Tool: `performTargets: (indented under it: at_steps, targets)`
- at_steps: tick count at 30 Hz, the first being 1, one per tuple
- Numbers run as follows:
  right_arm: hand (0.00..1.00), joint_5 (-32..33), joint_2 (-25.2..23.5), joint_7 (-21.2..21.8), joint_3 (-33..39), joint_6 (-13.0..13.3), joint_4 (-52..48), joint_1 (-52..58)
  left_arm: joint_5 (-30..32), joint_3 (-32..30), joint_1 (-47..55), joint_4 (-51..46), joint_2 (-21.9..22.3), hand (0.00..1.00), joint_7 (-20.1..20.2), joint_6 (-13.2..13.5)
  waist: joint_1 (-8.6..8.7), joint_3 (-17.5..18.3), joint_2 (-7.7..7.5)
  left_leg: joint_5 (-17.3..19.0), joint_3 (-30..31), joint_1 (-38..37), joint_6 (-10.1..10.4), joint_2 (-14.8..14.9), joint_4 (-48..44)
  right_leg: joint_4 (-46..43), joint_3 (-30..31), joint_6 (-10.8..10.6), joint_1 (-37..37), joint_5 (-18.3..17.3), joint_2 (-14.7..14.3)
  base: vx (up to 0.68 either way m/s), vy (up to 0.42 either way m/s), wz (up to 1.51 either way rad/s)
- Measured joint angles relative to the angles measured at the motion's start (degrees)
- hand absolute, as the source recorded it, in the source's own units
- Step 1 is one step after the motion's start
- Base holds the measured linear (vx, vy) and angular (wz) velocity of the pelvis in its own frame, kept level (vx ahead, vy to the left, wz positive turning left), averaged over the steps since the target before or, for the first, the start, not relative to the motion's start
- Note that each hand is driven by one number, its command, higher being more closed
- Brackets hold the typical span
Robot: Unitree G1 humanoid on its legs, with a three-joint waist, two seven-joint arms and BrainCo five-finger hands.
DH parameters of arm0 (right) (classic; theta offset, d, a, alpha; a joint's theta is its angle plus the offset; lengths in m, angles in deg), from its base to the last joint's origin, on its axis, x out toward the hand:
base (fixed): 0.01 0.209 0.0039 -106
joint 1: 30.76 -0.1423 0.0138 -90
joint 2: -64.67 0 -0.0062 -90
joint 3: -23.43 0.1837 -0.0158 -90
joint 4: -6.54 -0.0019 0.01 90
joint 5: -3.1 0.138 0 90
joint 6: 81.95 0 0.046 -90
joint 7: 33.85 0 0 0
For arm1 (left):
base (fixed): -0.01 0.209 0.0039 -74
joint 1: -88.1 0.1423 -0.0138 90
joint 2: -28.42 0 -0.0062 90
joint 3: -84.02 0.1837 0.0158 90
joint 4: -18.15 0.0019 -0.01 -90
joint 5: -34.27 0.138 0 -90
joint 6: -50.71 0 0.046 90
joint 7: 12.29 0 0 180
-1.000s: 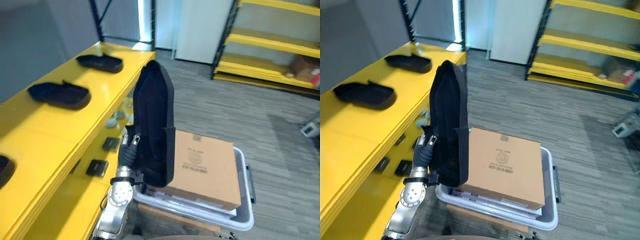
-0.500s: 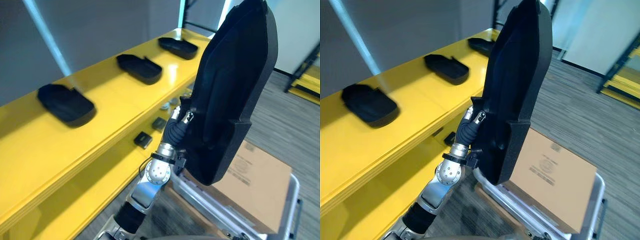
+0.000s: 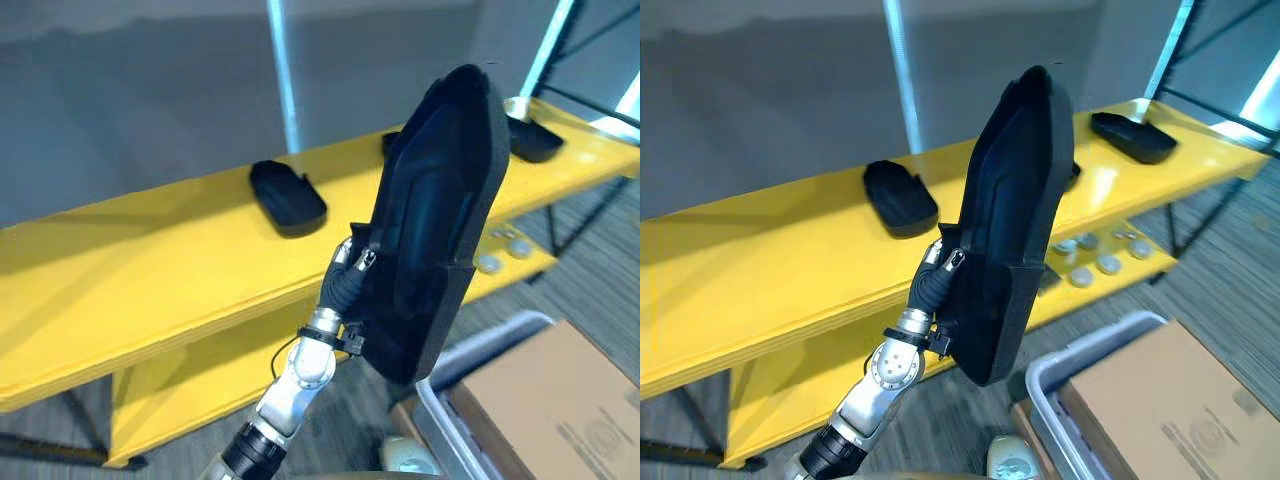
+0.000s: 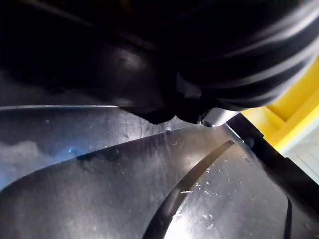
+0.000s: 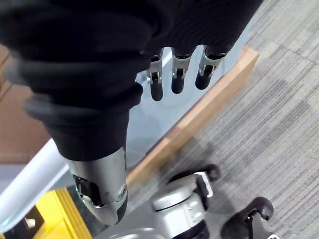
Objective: Walk over and take plastic housings, then place them on the shelf
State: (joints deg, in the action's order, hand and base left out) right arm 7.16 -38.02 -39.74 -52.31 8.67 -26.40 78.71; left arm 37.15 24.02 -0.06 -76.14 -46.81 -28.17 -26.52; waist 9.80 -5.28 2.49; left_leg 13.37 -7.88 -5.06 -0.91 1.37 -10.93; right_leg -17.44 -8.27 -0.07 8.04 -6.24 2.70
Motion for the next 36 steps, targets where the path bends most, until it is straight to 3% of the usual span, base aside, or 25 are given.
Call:
performTargets:
  at_steps: [1, 5, 7, 10, 13, 14, 16, 17, 18, 21, 22, 24, 25, 26, 28, 29, 30, 31, 32, 33, 34, 36]
  targets:
    - [0.00, 0.0, -0.1, -0.2, -0.7, 0.1, -0.7, -0.3, 0.0, -1.5, 0.0, -0.7, 0.0, 1.00, 0.7, 0.0, -1.24, 0.3, -0.13, -0.7, -0.4, -0.5, 0.8, 1.3, 1.0, 1.8, -0.6, 0.7, -0.8, 0.4, -1.3, 0.25, -0.176, 0.10]
    - [0.00, 0.0, -1.2, -0.6, -1.4, 1.1, -3.6, -2.0, 0.0, -5.3, 0.1, -1.2, -0.1, 1.00, 0.7, 0.0, -1.40, 1.1, -2.61, -1.4, -2.4, -2.9, 2.3, 3.7, 4.5, 5.6, -1.0, 2.1, -3.3, 1.3, -4.1, 0.20, -0.113, -0.04]
    - [0.00, 0.0, -1.2, -0.7, -1.3, 1.9, -4.5, -2.7, 0.1, -6.0, 0.8, -1.4, -0.1, 1.00, 0.6, 0.0, -1.48, 1.2, -2.72, -1.6, -3.1, -3.6, 2.5, 3.8, 5.2, 6.7, -1.1, 2.4, -4.3, 1.5, -4.3, 0.13, 0.005, -0.03]
    - [0.00, 0.0, -1.3, -1.4, -1.3, 2.3, -4.5, -3.0, 0.3, -6.0, 2.5, -1.5, -0.2, 1.00, 0.4, -0.1, -2.76, 1.6, -2.77, -1.7, -3.3, -3.3, 2.6, 3.5, 4.7, 7.8, -1.2, 2.0, -5.2, 1.9, -4.0, 0.05, 0.051, 0.06]
    - [0.00, -0.1, -1.7, -1.7, -1.3, 2.6, -4.4, -3.1, 1.5, -6.9, 3.7, -2.8, -0.2, 1.00, 0.0, -0.4, -2.86, 1.8, -4.20, -1.8, -3.3, 1.7, 3.0, 2.8, -1.6, 9.9, -3.7, 1.1, -5.6, 2.9, -1.9, -0.01, 0.076, 0.51]
    - [0.00, -0.1, -1.9, -1.7, -1.3, 2.8, -4.1, -3.5, 1.8, -7.6, 3.7, -3.0, -0.2, 1.00, -0.5, -0.4, -2.75, 1.5, -4.92, -1.0, -4.4, 4.0, 5.6, 2.9, -6.2, 11.4, -5.0, 1.3, -6.3, 3.4, -0.6, -0.08, 0.088, 0.60]
    - [0.00, -0.1, -1.8, -1.8, -1.4, 2.9, -2.3, -5.2, 1.7, -8.5, 3.9, -3.0, -0.3, 1.00, -0.9, -0.5, -2.81, 0.8, -4.87, 2.6, -13.4, 7.3, 2.5, 9.1, -14.5, 11.8, -6.1, 1.5, -6.7, 3.8, -0.1, -0.10, 0.109, 0.41]
    - [0.00, -0.1, -1.2, -2.0, -1.4, 2.8, -0.2, -6.8, 1.7, -9.5, 4.5, -3.0, -0.5, 1.00, -0.9, -0.5, -2.89, 0.6, -5.32, 3.5, -17.3, 8.1, 1.1, 13.2, -17.5, 11.9, -5.9, 1.1, -6.7, 4.1, 0.8, -0.10, 0.175, 0.12]
    - [0.00, -0.2, -0.5, -2.0, -1.9, 2.8, 0.6, -7.3, 1.7, -10.2, 4.9, -3.1, -0.7, 1.00, -0.9, -0.5, -2.69, 0.3, -6.02, 3.5, -19.1, 8.3, 1.1, 16.0, -18.0, 12.2, -5.7, 0.2, -6.6, 4.2, 2.6, -0.10, 0.207, 0.10]
    - [0.00, -0.9, 1.2, -2.4, -2.2, 2.9, 0.9, -8.0, 1.0, -10.4, 6.1, -3.4, -0.7, 1.00, -0.9, -0.3, -2.29, 0.3, -5.67, 2.3, -18.1, 8.7, 3.1, 19.4, -15.1, 11.2, -4.4, -3.0, -5.2, 4.3, 6.6, -0.08, 0.325, 0.03]
    - [0.00, -1.7, 2.2, -2.6, -2.8, 2.6, 0.9, -8.2, 0.4, -9.9, 6.3, -3.5, -0.7, 1.00, -0.7, -0.3, -2.20, 0.6, -4.74, 1.0, -15.3, 8.7, 4.6, 19.7, -12.6, 10.3, -3.7, -5.2, -3.6, 4.3, 8.2, -0.11, 0.593, -0.12]
    - [0.00, -2.5, 3.8, -2.8, -3.5, 2.0, 1.1, -8.6, -0.1, -9.2, 6.2, -3.7, 0.5, 1.00, -0.7, -0.2, -2.24, 1.7, -1.12, -2.8, -9.0, 8.2, 5.7, 19.8, -6.0, 10.2, -3.4, -8.7, -1.5, 5.7, 8.9, -0.06, 0.577, -0.11]
    - [0.00, -2.5, 3.0, -2.9, -3.5, 1.3, 2.4, -9.6, -0.2, -9.3, 6.0, -3.5, 0.1, 1.00, -0.7, -0.2, -1.84, 1.4, -2.02, -3.1, -8.8, 8.4, 11.3, 17.3, -7.5, 11.6, -2.3, -10.7, -2.6, 7.5, 11.5, 0.03, 0.533, 0.03]
    - [0.00, -2.4, 1.1, -3.9, -3.0, 1.4, 2.4, -9.0, -0.6, -9.3, 6.2, -3.5, -1.4, 1.00, -0.7, -0.2, -1.24, 1.1, -3.78, -1.2, -8.6, 9.5, 10.4, 14.6, -11.3, 13.4, -2.3, -10.4, -4.0, 10.3, 14.0, 0.03, 0.629, 0.06]
    - [0.00, -2.5, 0.9, -4.1, -3.1, 1.4, 3.1, -9.0, -1.3, -9.7, 5.9, -3.6, -2.5, 1.00, -0.8, -0.1, -1.37, 1.3, -4.61, 3.1, -8.5, 12.7, 8.8, 13.9, -18.7, 14.2, -2.3, -10.6, -3.4, 14.5, 15.6, -0.04, 0.490, -0.20]
    - [0.00, -2.5, 0.5, -4.1, -3.3, 1.4, 3.2, -9.5, -1.3, -10.0, 5.9, -3.6, -2.8, 1.00, -0.8, -0.1, -1.73, 1.2, -4.37, 4.7, -10.3, 13.4, 7.5, 13.6, -20.2, 13.7, -2.6, -6.4, -1.4, 17.9, 16.0, -0.11, 0.568, -0.67]
    - [0.00, -2.8, 1.5, -4.0, -3.6, 1.3, 3.4, -11.1, -1.2, -10.3, 5.9, -3.6, -3.0, 1.00, -0.7, -0.1, -2.91, 1.0, -4.02, 4.9, -12.9, 13.0, 6.6, 13.5, -18.8, 13.4, -3.6, -0.7, 0.8, 22.1, 15.8, -0.08, 0.371, -0.81]
    - [0.00, -3.1, 1.8, -4.0, -3.9, 1.3, 3.4, -11.9, -1.2, -10.5, 6.0, -3.6, -3.2, 1.00, -0.6, 0.0, -3.06, 0.6, -3.67, 4.4, -14.9, 12.0, 5.8, 13.1, -17.3, 11.3, -4.8, 2.3, 2.6, 22.3, 15.9, -0.15, 0.439, -0.89]
    - [0.00, -4.2, 2.2, -3.9, -4.5, 1.3, 3.2, -12.6, -1.3, -10.8, 6.0, -3.0, -3.4, 1.00, -0.6, 0.0, -2.77, 0.3, -3.99, 3.3, -16.9, 9.2, 4.0, 11.2, -13.9, -2.1, -5.4, 2.2, 6.5, 13.7, 16.1, -0.07, 0.328, -0.61]
    - [0.00, -4.7, 1.9, -3.7, -5.3, 1.4, 3.1, -12.3, -1.2, -10.6, 6.0, -2.4, -3.4, 1.00, -0.3, -0.1, -2.17, 0.1, -3.81, 2.5, -17.6, 6.5, 3.0, 10.0, -11.5, -11.7, -3.8, -1.0, 7.1, 5.0, 13.0, -0.07, 0.361, -0.38]
    - [0.00, -4.6, 1.5, -3.7, -5.6, 1.5, 3.1, -12.2, -1.2, -10.3, 5.9, -2.4, -3.4, 1.00, -0.3, -0.1, -1.99, 0.1, -3.53, 2.4, -17.8, 5.5, 2.7, 9.5, -10.6, -14.3, -3.1, -1.4, 6.7, 1.9, 10.5, 0.01, 0.165, -0.12]
    - [0.00, -4.7, 1.6, -2.5, -5.9, 1.4, 2.3, -12.1, -1.1, -9.1, 5.3, -2.4, -2.5, 1.00, 0.1, 0.0, -1.25, -0.2, -2.73, 1.5, -17.9, 4.0, 1.5, 7.2, -7.6, -14.6, -0.6, -1.6, 5.5, -5.5, 1.2, -0.02, 0.129, 0.10]
